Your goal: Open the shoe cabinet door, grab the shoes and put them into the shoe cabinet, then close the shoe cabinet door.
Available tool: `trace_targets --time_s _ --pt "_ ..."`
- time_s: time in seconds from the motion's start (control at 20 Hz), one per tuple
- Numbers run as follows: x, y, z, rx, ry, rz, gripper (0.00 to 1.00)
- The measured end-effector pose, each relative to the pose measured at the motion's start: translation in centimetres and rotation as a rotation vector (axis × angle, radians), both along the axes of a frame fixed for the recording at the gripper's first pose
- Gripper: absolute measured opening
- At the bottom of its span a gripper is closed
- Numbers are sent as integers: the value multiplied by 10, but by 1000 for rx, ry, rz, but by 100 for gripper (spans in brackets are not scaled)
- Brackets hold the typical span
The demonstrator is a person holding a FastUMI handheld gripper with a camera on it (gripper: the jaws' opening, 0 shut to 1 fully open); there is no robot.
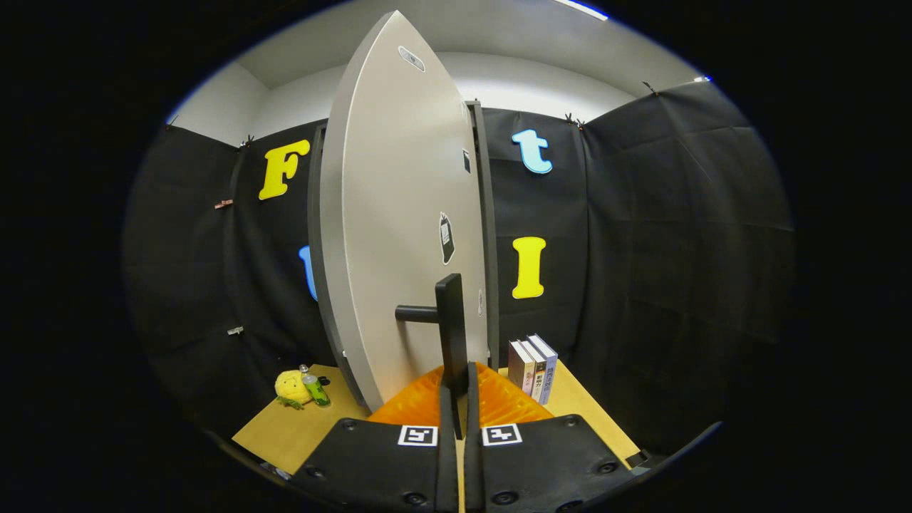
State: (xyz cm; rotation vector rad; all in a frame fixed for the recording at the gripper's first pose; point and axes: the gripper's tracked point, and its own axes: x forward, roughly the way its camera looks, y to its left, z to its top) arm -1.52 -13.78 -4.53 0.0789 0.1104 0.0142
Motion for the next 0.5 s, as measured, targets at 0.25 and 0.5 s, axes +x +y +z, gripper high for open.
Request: trace_targets --time_s 0.25,0.5 --pt "1 -27 0 35 0 11 8" --pt "-4 -60 2 54 -11 -4 8"
